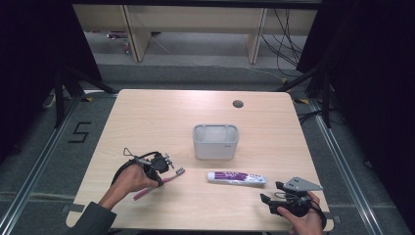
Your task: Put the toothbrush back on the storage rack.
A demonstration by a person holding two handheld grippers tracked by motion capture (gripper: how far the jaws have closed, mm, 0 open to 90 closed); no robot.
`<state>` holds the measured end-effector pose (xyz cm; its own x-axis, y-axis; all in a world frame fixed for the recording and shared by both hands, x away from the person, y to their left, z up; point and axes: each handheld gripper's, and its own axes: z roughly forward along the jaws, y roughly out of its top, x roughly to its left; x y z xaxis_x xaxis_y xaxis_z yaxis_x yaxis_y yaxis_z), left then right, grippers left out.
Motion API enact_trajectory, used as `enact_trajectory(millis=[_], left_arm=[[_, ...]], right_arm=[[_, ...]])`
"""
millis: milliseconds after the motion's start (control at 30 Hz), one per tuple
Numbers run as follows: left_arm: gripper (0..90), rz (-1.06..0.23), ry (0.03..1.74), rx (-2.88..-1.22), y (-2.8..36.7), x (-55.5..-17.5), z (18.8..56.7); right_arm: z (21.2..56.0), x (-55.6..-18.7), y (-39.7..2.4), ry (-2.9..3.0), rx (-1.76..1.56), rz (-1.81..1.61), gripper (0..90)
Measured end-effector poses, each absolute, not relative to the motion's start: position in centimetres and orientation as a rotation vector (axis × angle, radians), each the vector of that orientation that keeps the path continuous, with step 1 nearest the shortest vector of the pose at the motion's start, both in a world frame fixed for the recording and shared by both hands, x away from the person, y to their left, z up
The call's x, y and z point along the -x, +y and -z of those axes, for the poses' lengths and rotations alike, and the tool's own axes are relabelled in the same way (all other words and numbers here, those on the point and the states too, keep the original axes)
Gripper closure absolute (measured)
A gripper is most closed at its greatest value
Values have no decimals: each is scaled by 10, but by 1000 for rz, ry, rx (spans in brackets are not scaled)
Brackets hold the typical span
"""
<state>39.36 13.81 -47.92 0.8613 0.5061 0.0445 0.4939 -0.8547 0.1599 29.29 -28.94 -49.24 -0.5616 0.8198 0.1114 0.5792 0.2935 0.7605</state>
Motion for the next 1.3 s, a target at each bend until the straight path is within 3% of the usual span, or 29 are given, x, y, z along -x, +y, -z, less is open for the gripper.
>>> enact_trajectory(millis=[333,667,1033,1300], left_arm=[[821,-134,766,-2916,135,-394,479],[823,-138,756,-2799,143,-391,456],[823,-130,782,-2489,155,-387,429],[823,-247,800,-2343,167,-387,416]], right_arm=[[493,-295,-290,2273,-1233,-1141,242],[492,-293,-290,2252,-1259,-1137,242],[491,-294,-292,2258,-1249,-1141,243],[491,-294,-291,2248,-1256,-1134,243]])
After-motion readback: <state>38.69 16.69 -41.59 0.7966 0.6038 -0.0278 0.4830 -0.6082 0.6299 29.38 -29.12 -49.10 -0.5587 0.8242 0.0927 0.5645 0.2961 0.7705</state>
